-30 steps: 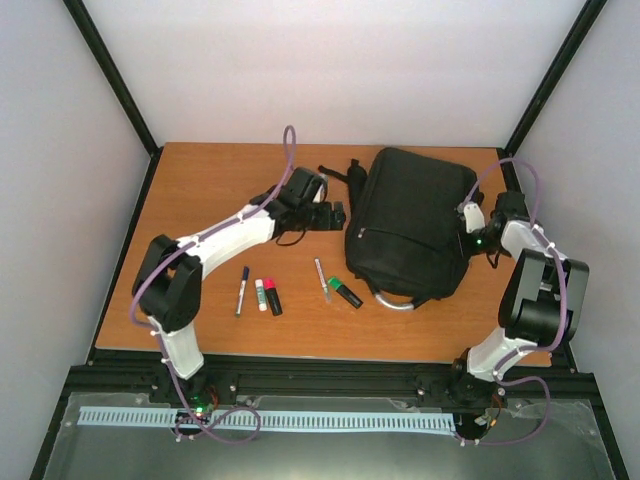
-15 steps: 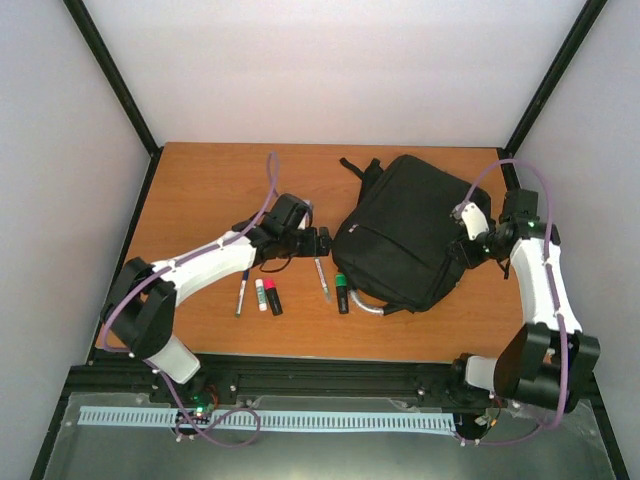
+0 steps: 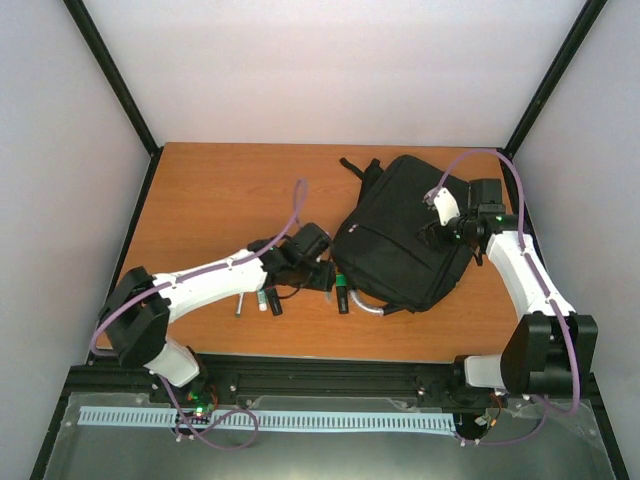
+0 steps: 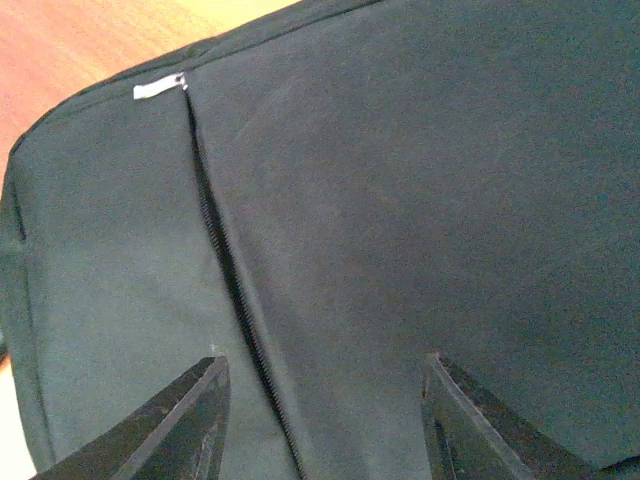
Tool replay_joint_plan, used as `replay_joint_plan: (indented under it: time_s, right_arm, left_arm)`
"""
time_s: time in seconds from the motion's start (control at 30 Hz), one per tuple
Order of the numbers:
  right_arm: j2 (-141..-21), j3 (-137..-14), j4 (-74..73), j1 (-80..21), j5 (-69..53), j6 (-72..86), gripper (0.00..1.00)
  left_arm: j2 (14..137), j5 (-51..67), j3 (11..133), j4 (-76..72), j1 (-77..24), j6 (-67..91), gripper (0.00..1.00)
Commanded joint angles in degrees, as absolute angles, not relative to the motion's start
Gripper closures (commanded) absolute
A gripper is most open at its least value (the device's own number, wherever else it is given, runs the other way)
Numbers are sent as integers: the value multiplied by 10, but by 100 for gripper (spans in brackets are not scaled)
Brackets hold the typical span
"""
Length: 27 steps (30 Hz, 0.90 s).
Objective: Pack the student bag
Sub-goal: Adjust the student bag at the center of the board, then pick up the stationery from the center of the board.
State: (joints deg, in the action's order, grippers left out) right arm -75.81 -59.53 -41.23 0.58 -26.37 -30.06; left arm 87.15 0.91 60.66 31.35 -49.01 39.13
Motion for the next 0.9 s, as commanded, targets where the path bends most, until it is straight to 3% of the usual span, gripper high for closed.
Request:
replay_joint_plan:
  time_s: [0.0, 0.2, 0.7, 0.77, 0.87]
  right_arm:
    - [-762, -592, -352, 0, -269, -246, 47]
    - [-731, -539, -331, 0, -261, -249, 46]
    - [-735, -527, -334, 1, -261, -256, 46]
    - [-737, -527, -335, 1, -260, -257, 46]
    - [-742, -527, -336, 1, -262, -259, 46]
  left_arm:
    - [910, -72, 650, 370, -547, 404, 41]
    - [987, -98, 699, 373, -592, 401, 41]
    - [1096, -121, 771, 375, -595, 381, 45]
    - [1099, -125, 769, 380, -595, 377, 43]
    - [1102, -129, 763, 383, -595, 373, 31]
